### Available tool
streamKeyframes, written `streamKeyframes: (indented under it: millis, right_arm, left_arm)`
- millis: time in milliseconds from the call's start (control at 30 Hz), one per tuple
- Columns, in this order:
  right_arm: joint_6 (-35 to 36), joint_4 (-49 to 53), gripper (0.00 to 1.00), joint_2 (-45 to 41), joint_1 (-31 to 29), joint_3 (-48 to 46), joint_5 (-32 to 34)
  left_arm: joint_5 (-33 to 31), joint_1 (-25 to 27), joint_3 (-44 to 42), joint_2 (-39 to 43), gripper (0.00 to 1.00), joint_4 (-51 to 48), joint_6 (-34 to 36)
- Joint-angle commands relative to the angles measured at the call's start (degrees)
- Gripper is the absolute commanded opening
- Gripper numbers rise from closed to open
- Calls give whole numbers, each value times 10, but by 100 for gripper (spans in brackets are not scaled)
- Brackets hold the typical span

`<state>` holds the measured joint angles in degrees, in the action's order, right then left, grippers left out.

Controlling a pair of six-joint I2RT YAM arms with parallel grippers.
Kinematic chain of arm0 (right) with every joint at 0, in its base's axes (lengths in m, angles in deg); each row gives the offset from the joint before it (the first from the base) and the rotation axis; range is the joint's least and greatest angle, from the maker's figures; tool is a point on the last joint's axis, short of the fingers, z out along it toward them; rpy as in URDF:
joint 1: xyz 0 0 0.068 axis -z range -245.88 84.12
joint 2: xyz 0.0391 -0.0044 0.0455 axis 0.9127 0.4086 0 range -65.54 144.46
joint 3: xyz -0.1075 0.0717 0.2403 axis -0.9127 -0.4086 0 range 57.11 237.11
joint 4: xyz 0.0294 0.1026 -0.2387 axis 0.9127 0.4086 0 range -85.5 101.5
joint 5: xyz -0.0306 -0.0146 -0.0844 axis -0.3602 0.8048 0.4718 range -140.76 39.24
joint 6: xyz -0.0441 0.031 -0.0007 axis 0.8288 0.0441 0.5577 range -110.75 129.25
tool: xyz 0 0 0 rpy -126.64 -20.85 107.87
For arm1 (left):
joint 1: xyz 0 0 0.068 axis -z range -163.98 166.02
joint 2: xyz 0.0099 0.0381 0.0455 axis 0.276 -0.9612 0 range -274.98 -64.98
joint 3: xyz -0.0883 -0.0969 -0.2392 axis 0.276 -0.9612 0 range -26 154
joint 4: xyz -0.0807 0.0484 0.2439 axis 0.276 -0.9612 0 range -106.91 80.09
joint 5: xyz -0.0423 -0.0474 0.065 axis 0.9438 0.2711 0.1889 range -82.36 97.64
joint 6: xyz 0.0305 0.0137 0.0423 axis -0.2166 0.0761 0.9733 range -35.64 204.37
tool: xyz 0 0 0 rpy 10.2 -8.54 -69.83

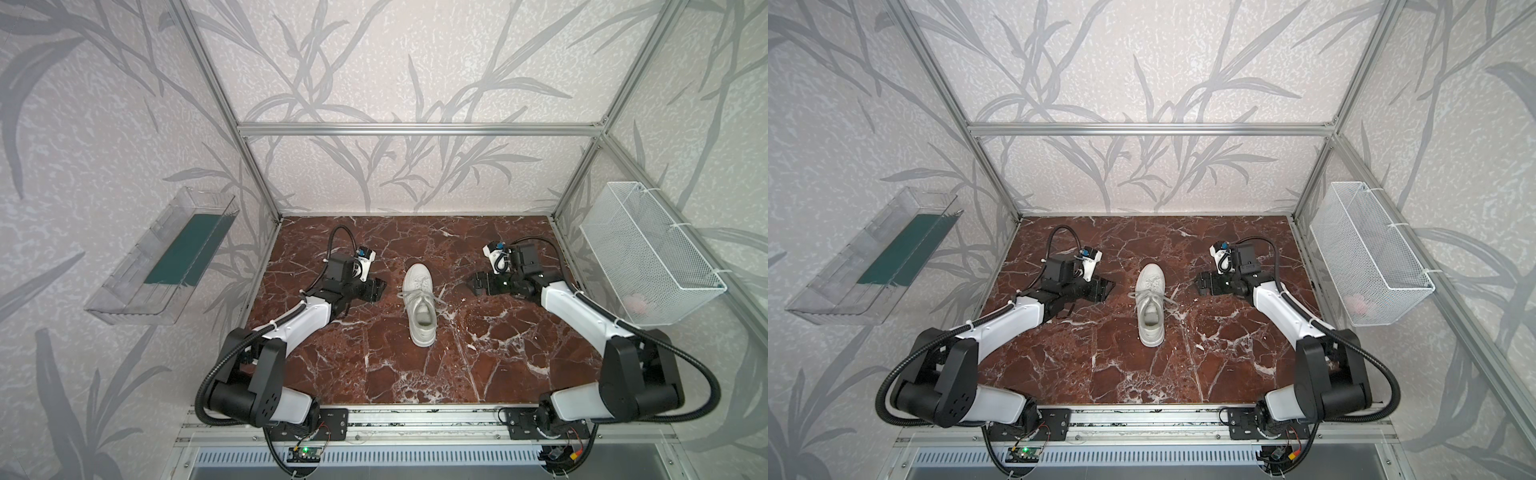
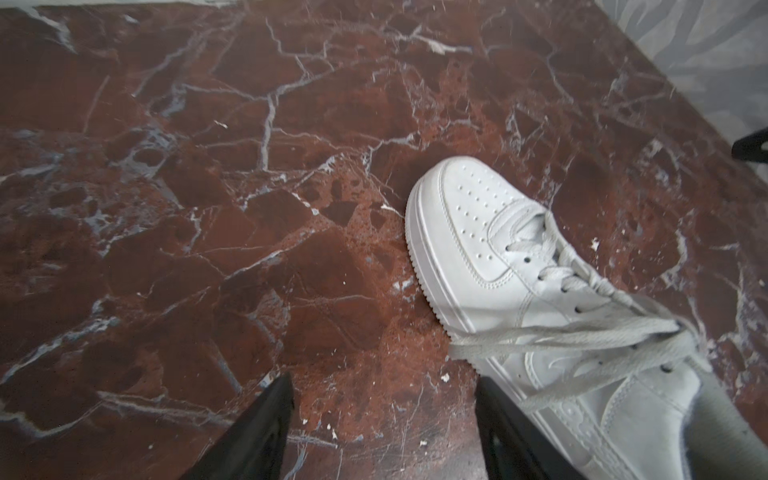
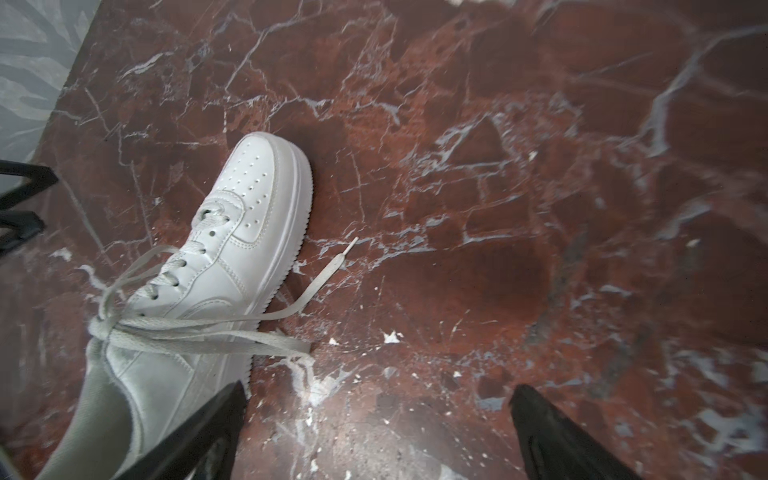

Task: Tie the shoes

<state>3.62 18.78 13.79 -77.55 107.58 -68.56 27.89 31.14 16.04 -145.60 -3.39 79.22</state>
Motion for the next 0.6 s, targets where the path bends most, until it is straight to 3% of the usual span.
streamKeyframes:
  millis: [0, 33, 200, 367, 500, 567]
  right_arm:
    - [37, -93, 99, -58, 2, -54, 92]
    - [38, -115, 99, -70, 2, -71, 116]
    - [34, -188, 99, -108, 2, -135, 168]
    - [32, -224, 99, -120, 2, -152, 88]
    - [-3, -214, 99, -97, 0, -130, 5]
    - [-25, -193, 99, -83, -4, -113, -6]
  left_arm:
    - [-36, -19, -33, 40, 90, 107, -49]
    - [-62, -22, -47, 49, 99, 135, -60]
    - [-124, -27, -95, 86, 99, 205, -63]
    - [-45, -29, -64, 76, 99, 122, -53]
    - [67, -28, -48, 43, 99, 95, -69]
    - [100, -22, -60, 26, 91, 120, -106]
